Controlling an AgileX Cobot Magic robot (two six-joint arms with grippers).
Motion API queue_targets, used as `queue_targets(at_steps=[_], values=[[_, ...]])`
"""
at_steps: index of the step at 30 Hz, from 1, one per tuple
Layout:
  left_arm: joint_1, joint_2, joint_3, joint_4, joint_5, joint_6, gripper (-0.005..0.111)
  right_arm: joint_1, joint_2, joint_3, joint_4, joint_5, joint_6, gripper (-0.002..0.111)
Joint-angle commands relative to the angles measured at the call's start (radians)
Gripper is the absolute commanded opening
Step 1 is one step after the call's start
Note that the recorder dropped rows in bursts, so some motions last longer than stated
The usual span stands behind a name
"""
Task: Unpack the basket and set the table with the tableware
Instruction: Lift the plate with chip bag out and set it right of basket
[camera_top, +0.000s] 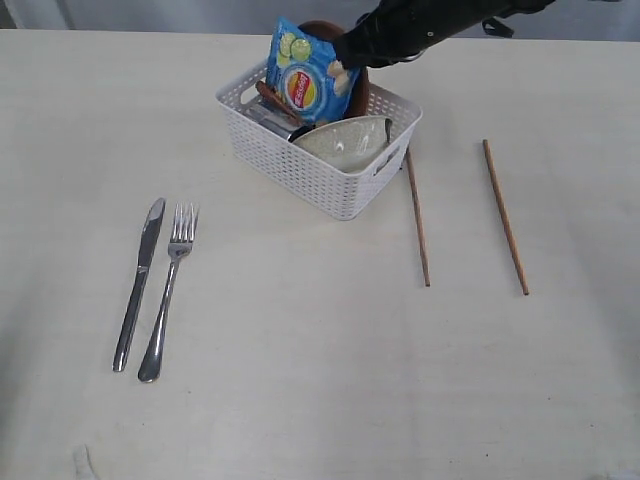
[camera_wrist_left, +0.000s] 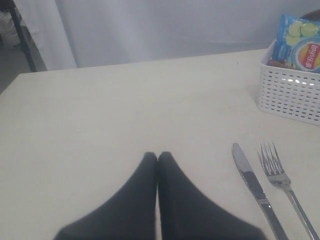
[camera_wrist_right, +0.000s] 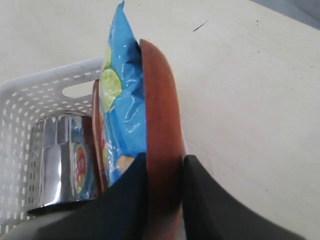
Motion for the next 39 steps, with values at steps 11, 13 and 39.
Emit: queue_targets(at_steps=[11, 13, 39], values=[[-0.005, -0.002, 0.002, 0.003, -0.001, -0.002, 0.0, -0.045, -0.18, -0.01, 0.021, -0.131, 0.008, -0.001], [-0.005, -0.002, 0.002, 0.003, -0.001, -0.002, 0.0, -0.079, -0.184, -0.01, 0.021, -0.131, 0.038, -0.001], [-0.005, -0.002, 0.002, 0.003, -0.001, -0.002, 0.0, -0.449, 0.212, -0.008, 0.121, -0.066, 0.295, 0.0]])
